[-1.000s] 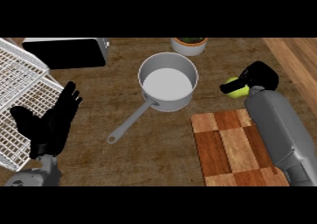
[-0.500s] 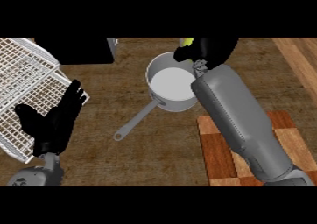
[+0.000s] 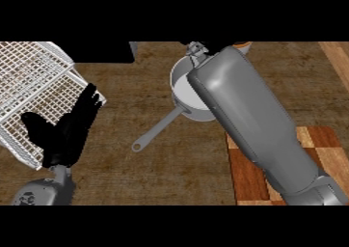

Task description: Pick the pear from the cutting board and place it in the pot

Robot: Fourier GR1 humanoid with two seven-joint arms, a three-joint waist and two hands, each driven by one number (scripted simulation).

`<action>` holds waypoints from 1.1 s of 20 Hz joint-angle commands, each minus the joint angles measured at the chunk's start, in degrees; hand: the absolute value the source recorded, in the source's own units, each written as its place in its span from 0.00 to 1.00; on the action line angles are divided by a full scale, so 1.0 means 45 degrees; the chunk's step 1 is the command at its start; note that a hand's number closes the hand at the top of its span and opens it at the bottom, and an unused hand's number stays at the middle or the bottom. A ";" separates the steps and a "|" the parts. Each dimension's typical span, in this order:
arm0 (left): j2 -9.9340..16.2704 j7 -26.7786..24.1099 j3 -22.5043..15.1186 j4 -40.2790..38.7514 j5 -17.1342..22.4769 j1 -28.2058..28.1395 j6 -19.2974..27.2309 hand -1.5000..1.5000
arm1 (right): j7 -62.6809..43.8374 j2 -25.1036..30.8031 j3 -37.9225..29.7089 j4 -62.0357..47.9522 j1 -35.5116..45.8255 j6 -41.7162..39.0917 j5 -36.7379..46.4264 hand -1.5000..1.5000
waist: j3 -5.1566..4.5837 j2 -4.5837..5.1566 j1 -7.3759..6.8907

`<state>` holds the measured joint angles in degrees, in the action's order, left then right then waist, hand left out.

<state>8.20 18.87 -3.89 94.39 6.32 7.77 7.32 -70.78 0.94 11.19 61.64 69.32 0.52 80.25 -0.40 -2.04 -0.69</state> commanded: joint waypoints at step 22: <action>-0.0209 -0.0215 -0.0182 -0.0155 0.0001 0.0561 -0.0243 0.50 | -0.3206 -0.0203 -0.3471 -0.0145 -0.2284 0.2916 -0.1516 0.00 | 0.0093 0.0548 -0.0783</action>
<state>7.36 18.30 -5.08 94.38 6.43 10.18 6.00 -71.14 0.58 -2.81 60.07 60.96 3.67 76.96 -0.02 0.23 -4.02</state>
